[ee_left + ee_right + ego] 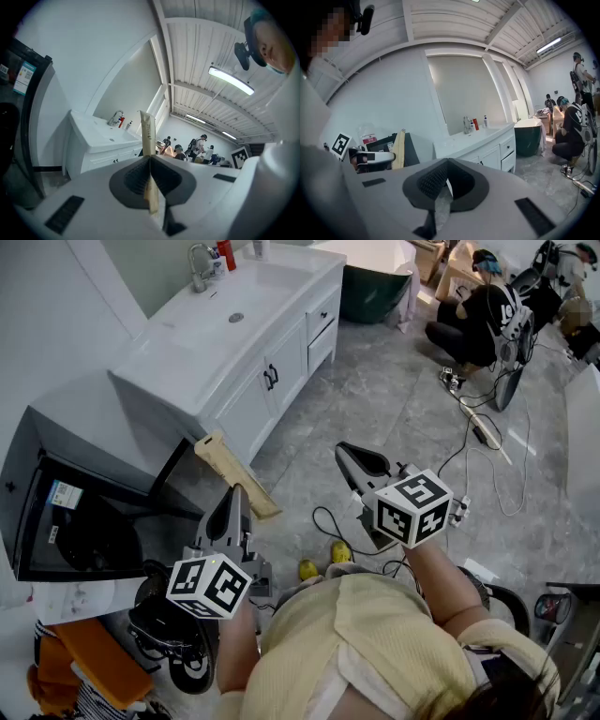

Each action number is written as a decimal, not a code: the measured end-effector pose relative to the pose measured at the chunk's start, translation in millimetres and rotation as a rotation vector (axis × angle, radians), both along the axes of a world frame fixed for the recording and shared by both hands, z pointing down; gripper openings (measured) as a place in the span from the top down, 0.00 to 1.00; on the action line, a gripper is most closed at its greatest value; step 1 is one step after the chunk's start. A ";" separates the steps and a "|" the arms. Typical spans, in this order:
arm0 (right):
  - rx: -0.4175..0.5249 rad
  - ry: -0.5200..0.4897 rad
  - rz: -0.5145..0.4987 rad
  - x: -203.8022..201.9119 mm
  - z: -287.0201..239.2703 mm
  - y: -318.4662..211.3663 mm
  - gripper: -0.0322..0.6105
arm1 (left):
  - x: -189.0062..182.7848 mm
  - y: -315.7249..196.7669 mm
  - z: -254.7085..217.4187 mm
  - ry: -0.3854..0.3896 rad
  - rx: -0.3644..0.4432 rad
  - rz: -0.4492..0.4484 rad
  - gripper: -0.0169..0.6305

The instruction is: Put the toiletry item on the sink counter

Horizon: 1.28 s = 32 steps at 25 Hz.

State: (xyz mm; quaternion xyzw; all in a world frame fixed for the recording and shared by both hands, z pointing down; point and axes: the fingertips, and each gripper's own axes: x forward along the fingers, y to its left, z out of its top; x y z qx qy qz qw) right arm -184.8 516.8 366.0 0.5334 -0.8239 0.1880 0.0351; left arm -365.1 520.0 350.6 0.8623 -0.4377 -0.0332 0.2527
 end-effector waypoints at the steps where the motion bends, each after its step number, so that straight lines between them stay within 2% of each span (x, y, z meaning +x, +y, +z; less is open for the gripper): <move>1: -0.004 -0.002 0.000 0.6 0.2 0.4 0.91 | 0.3 0.7 0.0 0.000 -0.001 -0.001 0.91; 6: -0.026 -0.024 -0.005 0.5 3.4 -0.4 0.91 | -0.2 0.6 2.1 0.004 -0.009 -0.007 0.91; 16: -0.076 -0.001 -0.040 5.9 17.5 -11.6 0.91 | 8.6 -10.7 9.9 0.002 -0.033 -0.019 0.91; 23: -0.066 0.011 -0.054 26.9 14.5 -32.5 0.91 | 31.7 -30.6 2.0 -0.010 -0.011 -0.022 0.91; 32: -0.072 -0.007 -0.042 70.0 24.9 -43.8 0.91 | 79.8 -46.4 2.2 -0.024 -0.004 -0.010 0.91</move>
